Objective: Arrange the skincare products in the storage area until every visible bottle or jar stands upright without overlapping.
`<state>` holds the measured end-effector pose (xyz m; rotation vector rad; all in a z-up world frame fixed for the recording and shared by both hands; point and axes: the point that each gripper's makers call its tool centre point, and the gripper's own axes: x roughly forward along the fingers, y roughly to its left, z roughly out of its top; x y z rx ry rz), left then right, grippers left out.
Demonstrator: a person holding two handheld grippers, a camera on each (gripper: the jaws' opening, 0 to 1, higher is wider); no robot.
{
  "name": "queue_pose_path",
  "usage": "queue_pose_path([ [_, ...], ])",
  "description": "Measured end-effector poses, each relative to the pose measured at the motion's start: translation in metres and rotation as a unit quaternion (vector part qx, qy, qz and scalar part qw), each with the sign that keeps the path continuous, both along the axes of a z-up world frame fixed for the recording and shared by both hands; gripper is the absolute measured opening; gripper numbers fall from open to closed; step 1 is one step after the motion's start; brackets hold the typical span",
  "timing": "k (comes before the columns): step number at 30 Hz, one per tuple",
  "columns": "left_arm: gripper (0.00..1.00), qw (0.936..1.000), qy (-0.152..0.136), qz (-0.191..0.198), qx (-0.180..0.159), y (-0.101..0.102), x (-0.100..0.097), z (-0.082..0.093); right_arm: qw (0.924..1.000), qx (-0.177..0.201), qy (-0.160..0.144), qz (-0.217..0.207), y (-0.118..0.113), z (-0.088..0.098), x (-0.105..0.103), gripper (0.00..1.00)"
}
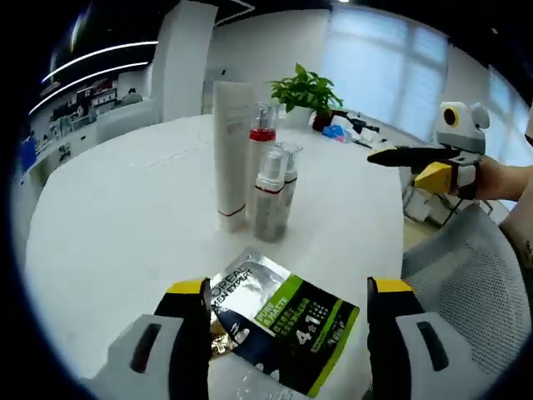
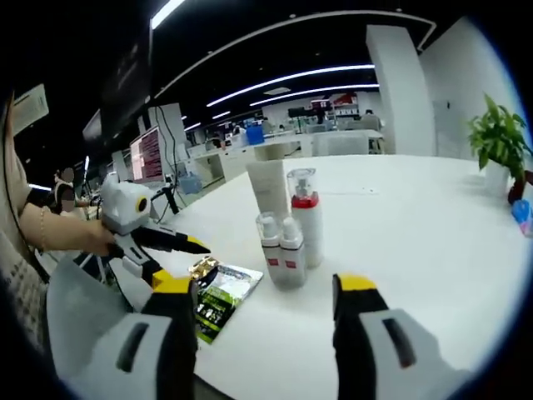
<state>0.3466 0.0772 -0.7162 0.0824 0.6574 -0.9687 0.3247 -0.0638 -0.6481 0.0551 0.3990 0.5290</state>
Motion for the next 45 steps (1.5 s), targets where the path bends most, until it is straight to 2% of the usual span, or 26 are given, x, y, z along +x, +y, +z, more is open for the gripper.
queue_pose_path([
  [2, 0.83, 0.9995, 0.011, 0.031, 0.001, 0.013, -0.008, 0.001, 1.0, -0.001, -0.001, 0.005, 0.002, 0.001, -0.003, 0.69],
  [6, 0.89, 0.9979, 0.022, 0.061, -0.006, 0.028, -0.019, 0.003, 0.9999, -0.001, -0.002, 0.013, 0.003, 0.002, -0.008, 0.71],
  [15, 0.96, 0.9926, 0.008, 0.121, -0.001, 0.058, -0.042, 0.021, 0.9998, 0.008, -0.008, 0.017, 0.0, 0.01, -0.021, 0.76],
  [22, 0.97, 0.9916, 0.006, 0.129, 0.006, 0.066, -0.057, 0.028, 0.9997, 0.015, -0.011, 0.018, 0.002, 0.009, -0.032, 0.77],
  [28, 0.97, 0.9898, 0.016, 0.141, -0.014, 0.054, -0.059, 0.035, 0.9996, 0.019, -0.017, 0.013, -0.001, 0.01, -0.034, 0.77],
  [32, 0.97, 0.9911, 0.043, 0.125, -0.012, 0.039, -0.058, 0.029, 0.9996, 0.017, -0.016, 0.013, -0.001, 0.008, -0.037, 0.77],
  [34, 0.97, 0.9885, 0.072, 0.132, -0.01, 0.03, -0.053, 0.021, 0.9996, 0.017, -0.015, 0.015, 0.0, 0.008, -0.038, 0.76],
  [37, 0.97, 0.9849, 0.099, 0.142, -0.002, 0.016, -0.045, 0.009, 0.9996, 0.015, -0.013, 0.017, 0.0, 0.007, -0.039, 0.76],
  [41, 0.97, 0.9717, 0.142, 0.18, 0.059, 0.007, -0.039, -0.025, 0.9996, 0.013, -0.014, 0.021, 0.002, 0.007, -0.039, 0.76],
  [42, 0.97, 0.9662, 0.153, 0.192, 0.08, 0.005, -0.039, -0.035, 0.9996, 0.013, -0.014, 0.021, 0.002, 0.007, -0.039, 0.76],
  [44, 0.97, 0.9616, 0.151, 0.206, 0.101, 0.0, -0.037, -0.044, 0.9996, 0.012, -0.014, 0.023, 0.003, 0.007, -0.04, 0.76],
  [45, 0.97, 0.9611, 0.146, 0.212, 0.1, -0.004, -0.034, -0.046, 0.9996, 0.012, -0.014, 0.024, 0.003, 0.007, -0.04, 0.76],
])
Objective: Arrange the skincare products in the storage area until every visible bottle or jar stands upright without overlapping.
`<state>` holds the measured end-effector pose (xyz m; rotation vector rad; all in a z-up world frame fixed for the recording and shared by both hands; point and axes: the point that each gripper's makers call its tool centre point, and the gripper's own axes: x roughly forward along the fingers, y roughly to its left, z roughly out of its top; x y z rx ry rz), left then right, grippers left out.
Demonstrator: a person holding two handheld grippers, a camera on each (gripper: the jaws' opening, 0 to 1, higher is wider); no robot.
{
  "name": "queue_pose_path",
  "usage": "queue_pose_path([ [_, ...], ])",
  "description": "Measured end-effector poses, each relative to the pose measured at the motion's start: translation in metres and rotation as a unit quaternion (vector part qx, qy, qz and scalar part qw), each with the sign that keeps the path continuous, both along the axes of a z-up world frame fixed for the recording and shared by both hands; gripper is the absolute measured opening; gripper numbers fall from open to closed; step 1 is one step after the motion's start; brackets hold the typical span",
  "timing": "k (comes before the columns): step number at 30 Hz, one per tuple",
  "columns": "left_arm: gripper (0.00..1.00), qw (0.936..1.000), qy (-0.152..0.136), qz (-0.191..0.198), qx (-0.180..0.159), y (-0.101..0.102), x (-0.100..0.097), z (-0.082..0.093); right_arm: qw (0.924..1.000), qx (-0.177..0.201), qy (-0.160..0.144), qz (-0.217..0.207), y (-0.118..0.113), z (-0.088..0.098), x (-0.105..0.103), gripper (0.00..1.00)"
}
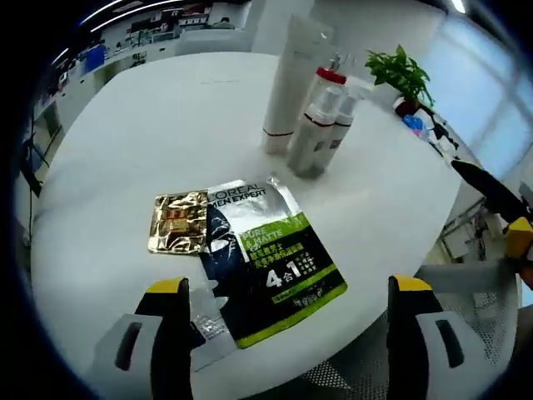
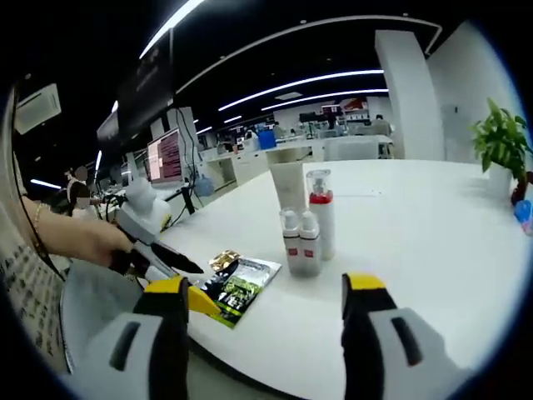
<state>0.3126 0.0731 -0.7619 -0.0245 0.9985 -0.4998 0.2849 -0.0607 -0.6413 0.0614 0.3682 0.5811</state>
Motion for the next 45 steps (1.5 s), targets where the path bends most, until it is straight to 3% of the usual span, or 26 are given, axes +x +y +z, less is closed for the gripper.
queue_pose_path([
  [4, 0.97, 0.9989, 0.007, 0.045, 0.013, -0.008, 0.004, -0.01, 1.0, 0.0, 0.002, 0.005, 0.002, -0.001, -0.001, 0.75],
  [6, 0.97, 0.9967, -0.02, 0.06, 0.05, -0.002, 0.014, -0.01, 1.0, 0.0, 0.003, 0.008, 0.002, -0.001, -0.001, 0.75],
  [8, 0.97, 0.9963, -0.026, 0.043, 0.07, -0.002, 0.019, -0.016, 0.9999, 0.001, 0.004, 0.009, 0.003, -0.001, -0.001, 0.75],
  [12, 0.97, 0.9933, -0.047, 0.045, 0.095, 0.002, 0.028, -0.024, 0.9999, 0.003, 0.005, 0.009, 0.002, -0.002, -0.001, 0.74],
  [14, 0.97, 0.9922, -0.059, 0.019, 0.108, 0.003, 0.028, -0.024, 0.9999, 0.005, 0.005, 0.008, 0.003, -0.001, -0.001, 0.74],
  [18, 0.91, 0.9925, -0.066, 0.031, 0.098, 0.006, 0.031, -0.023, 0.9999, 0.009, 0.005, 0.007, 0.003, 0.0, -0.002, 0.74],
  [20, 0.79, 0.9917, -0.077, 0.043, 0.093, 0.011, 0.035, -0.02, 0.9999, 0.009, 0.005, 0.007, 0.003, 0.001, -0.002, 0.73],
  [24, 0.7, 0.9908, -0.08, 0.054, 0.095, 0.017, 0.034, -0.018, 0.9999, 0.008, 0.006, 0.006, 0.003, 0.001, -0.002, 0.73],
  [30, 0.42, 0.9905, -0.091, 0.053, 0.089, 0.022, 0.035, -0.019, 1.0, 0.005, 0.005, 0.002, 0.002, 0.0, -0.002, 0.72],
  [32, 0.37, 0.9908, -0.089, 0.055, 0.086, 0.024, 0.036, -0.019, 1.0, 0.002, 0.005, 0.002, 0.002, 0.0, -0.002, 0.72],
  [33, 0.35, 0.9914, -0.087, 0.058, 0.079, 0.024, 0.037, -0.019, 1.0, 0.001, 0.005, 0.003, 0.002, -0.001, -0.002, 0.72],
  [35, 0.21, 0.9936, -0.077, 0.074, 0.036, 0.019, 0.037, -0.016, 1.0, -0.001, 0.006, 0.003, 0.001, -0.001, -0.001, 0.72],
  [36, 0.17, 0.9929, -0.089, 0.069, 0.037, 0.019, 0.04, -0.013, 1.0, -0.001, 0.006, 0.003, 0.001, -0.001, -0.001, 0.72],
  [37, 0.16, 0.9934, -0.089, 0.037, 0.062, 0.02, 0.034, -0.013, 1.0, -0.003, 0.006, 0.003, 0.001, -0.002, -0.001, 0.72],
  [42, 0.13, 0.9952, -0.081, 0.045, 0.03, 0.017, 0.023, -0.006, 0.9999, -0.007, 0.01, 0.006, 0.003, -0.002, -0.002, 0.69],
  [45, 0.12, 0.995, -0.09, 0.043, 0.0, 0.011, 0.019, 0.009, 0.9999, 0.001, 0.011, 0.007, 0.006, 0.001, -0.002, 0.69],
])
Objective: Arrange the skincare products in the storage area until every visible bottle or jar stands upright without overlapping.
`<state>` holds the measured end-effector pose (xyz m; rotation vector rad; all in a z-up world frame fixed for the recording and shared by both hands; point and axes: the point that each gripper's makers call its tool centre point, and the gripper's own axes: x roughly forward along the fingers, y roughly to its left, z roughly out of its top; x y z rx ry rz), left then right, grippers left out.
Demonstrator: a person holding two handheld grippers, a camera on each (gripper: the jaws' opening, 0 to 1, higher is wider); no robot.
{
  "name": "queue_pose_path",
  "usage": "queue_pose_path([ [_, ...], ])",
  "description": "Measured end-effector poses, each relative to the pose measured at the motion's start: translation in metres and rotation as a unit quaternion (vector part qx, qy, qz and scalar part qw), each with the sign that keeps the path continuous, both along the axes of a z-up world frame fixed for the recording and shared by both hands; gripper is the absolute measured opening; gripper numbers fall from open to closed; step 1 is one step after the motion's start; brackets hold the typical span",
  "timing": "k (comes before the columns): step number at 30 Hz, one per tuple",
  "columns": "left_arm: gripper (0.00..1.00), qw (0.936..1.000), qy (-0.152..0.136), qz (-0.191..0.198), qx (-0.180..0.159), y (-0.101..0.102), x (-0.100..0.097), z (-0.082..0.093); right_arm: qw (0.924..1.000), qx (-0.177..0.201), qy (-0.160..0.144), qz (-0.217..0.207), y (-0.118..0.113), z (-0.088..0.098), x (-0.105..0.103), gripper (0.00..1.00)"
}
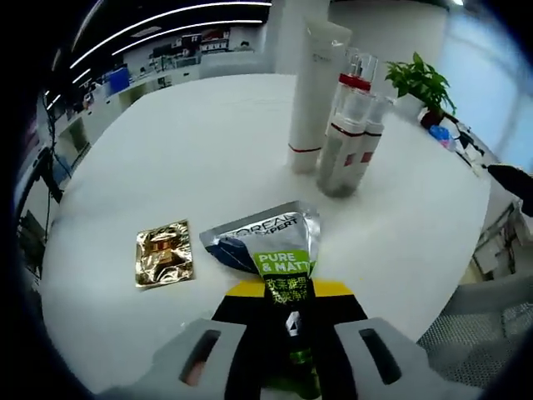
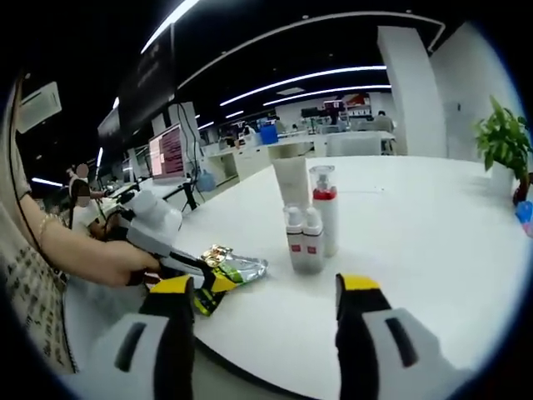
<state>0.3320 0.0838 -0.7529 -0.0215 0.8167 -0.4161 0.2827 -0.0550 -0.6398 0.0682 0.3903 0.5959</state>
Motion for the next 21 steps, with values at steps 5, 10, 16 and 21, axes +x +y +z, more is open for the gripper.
queue_pose_path([
  [5, 0.12, 0.9954, -0.05, -0.037, -0.073, -0.021, -0.002, 0.048, 0.9991, 0.036, 0.011, 0.019, 0.013, 0.008, 0.0, 0.6],
  [10, 0.13, 0.9844, -0.096, -0.096, -0.111, -0.033, -0.011, 0.092, 0.995, 0.098, 0.006, 0.019, 0.033, 0.028, 0.007, 0.63],
  [16, 0.13, 0.9714, -0.151, -0.14, -0.118, -0.034, -0.019, 0.13, 0.9886, 0.147, 0.009, 0.033, 0.059, 0.04, 0.014, 0.62],
  [21, 0.14, 0.9611, -0.167, -0.166, -0.145, -0.036, -0.028, 0.15, 0.982, 0.184, 0.014, 0.041, 0.073, 0.047, 0.019, 0.59],
])
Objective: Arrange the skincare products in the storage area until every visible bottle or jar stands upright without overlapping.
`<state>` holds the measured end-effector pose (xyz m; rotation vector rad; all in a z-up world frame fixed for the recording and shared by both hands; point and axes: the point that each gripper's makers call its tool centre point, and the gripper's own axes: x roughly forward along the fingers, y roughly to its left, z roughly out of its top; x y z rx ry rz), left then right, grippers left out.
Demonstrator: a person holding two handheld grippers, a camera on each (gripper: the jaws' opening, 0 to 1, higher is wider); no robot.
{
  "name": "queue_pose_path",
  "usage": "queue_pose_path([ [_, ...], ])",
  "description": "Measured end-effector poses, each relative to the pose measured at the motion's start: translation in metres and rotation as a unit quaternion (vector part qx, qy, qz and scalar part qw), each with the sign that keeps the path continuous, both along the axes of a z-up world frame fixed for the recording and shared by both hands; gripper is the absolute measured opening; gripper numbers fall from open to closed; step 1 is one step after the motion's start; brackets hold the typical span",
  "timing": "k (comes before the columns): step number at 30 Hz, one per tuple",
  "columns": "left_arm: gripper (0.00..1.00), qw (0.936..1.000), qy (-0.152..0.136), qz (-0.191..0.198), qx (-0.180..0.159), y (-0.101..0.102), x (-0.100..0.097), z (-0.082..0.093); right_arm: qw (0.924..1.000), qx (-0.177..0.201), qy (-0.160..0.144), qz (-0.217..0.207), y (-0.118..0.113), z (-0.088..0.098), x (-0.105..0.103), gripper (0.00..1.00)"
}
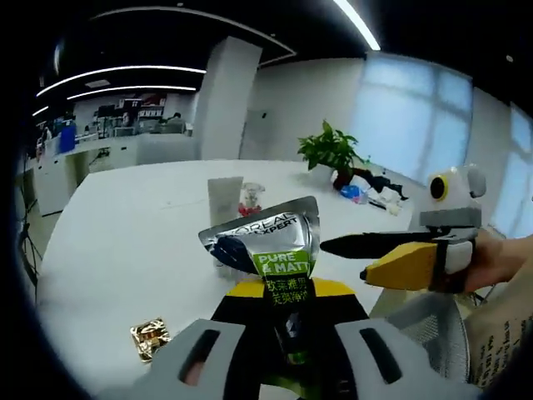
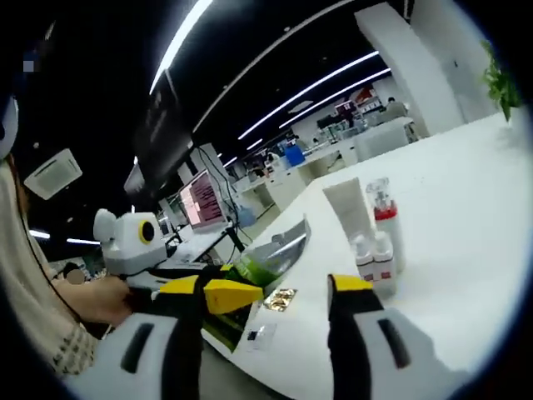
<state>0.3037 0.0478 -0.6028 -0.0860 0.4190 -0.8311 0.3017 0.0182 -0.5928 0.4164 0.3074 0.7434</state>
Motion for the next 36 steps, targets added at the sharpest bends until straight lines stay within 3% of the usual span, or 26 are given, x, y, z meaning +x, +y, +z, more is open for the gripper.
queue_pose_path([
  [4, 0.14, 0.9997, -0.014, -0.018, -0.004, 0.0, -0.007, 0.01, 0.9974, 0.07, 0.015, -0.007, 0.005, 0.013, 0.006, 0.53],
  [7, 0.14, 0.9993, -0.018, -0.029, -0.014, -0.001, -0.014, 0.015, 0.9935, 0.112, 0.018, -0.012, 0.005, 0.024, 0.011, 0.42],
  [10, 0.14, 0.9989, -0.022, -0.04, -0.013, -0.001, -0.017, 0.017, 0.9908, 0.133, 0.026, -0.007, 0.008, 0.028, 0.012, 0.28],
  [15, 0.17, 0.9984, -0.024, -0.047, -0.017, -0.003, -0.02, 0.017, 0.9873, 0.155, 0.034, -0.002, 0.01, 0.032, 0.009, 0.14],
  [18, 0.22, 0.9983, -0.017, -0.051, -0.024, -0.002, -0.02, 0.014, 0.9864, 0.161, 0.033, 0.001, 0.01, 0.034, 0.007, 0.1],
  [20, 0.26, 0.9977, -0.027, -0.061, -0.011, -0.002, -0.022, 0.013, 0.9867, 0.159, 0.033, 0.013, 0.011, 0.034, 0.004, 0.08],
  [25, 0.49, 0.9974, -0.024, -0.066, -0.013, 0.001, -0.021, 0.014, 0.9862, 0.16, 0.037, 0.02, 0.009, 0.034, 0.002, 0.02],
  [27, 0.54, 0.997, -0.044, -0.063, 0.004, 0.008, -0.018, 0.016, 0.9858, 0.162, 0.038, 0.018, 0.005, 0.034, 0.004, 0.02],
  [32, 0.63, 0.9968, -0.031, -0.07, -0.023, 0.019, -0.012, 0.021, 0.9852, 0.166, 0.037, 0.025, 0.002, 0.036, 0.006, 0.01],
  [36, 0.62, 0.9932, -0.022, -0.111, -0.027, 0.022, -0.016, 0.024, 0.972, 0.222, 0.031, 0.072, 0.01, 0.06, -0.003, 0.01],
])
